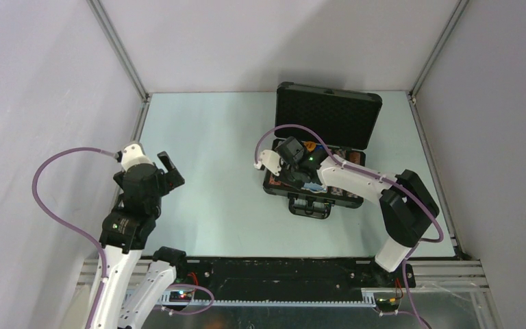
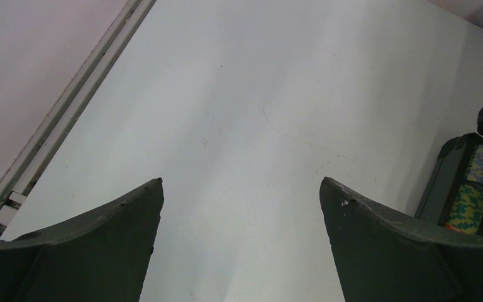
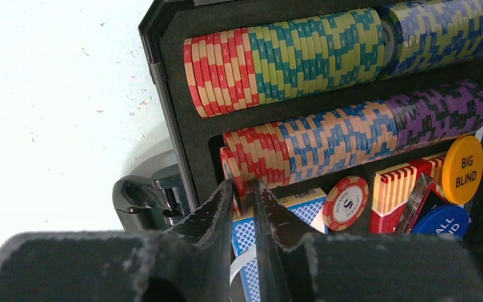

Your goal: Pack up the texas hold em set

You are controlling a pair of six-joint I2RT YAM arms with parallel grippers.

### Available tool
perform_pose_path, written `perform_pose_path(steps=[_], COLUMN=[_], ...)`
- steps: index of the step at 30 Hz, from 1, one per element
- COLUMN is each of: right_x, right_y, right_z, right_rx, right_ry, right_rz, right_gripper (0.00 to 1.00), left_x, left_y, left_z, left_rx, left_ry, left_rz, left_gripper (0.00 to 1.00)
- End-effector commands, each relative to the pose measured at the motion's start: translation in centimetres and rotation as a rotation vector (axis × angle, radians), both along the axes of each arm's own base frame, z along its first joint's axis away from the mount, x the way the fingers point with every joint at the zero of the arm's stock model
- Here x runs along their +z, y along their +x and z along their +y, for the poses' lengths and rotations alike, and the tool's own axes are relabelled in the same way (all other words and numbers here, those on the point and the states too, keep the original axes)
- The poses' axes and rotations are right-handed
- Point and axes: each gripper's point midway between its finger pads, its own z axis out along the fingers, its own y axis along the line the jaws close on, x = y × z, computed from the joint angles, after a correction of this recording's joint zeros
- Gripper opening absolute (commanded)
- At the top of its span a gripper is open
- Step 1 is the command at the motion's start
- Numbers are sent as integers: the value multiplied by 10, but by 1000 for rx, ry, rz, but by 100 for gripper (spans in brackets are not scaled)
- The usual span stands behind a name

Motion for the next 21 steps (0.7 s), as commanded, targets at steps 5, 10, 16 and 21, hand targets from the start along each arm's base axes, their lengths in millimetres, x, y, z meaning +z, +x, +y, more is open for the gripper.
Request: perform_pose_path(steps=[5,10,16,21], right_x=[0,5,41,98], right_y=[5,2,5,22], right_z=[10,14,23,22], right_rx=[19,22,-9,-144], right_ry=[44,77,238,459], right_rz=[-2,8,2,-47], right_gripper=[26,30,34,67], left_x=[7,7,6,7], left_y=[2,2,2,2], left_z=[2,1,1,1], left_rx=[15,14,12,12], left_ry=[-14,-13,-13,-15], left_rz=[-23,-22,-21,-23], left_gripper=[98,98,98,98])
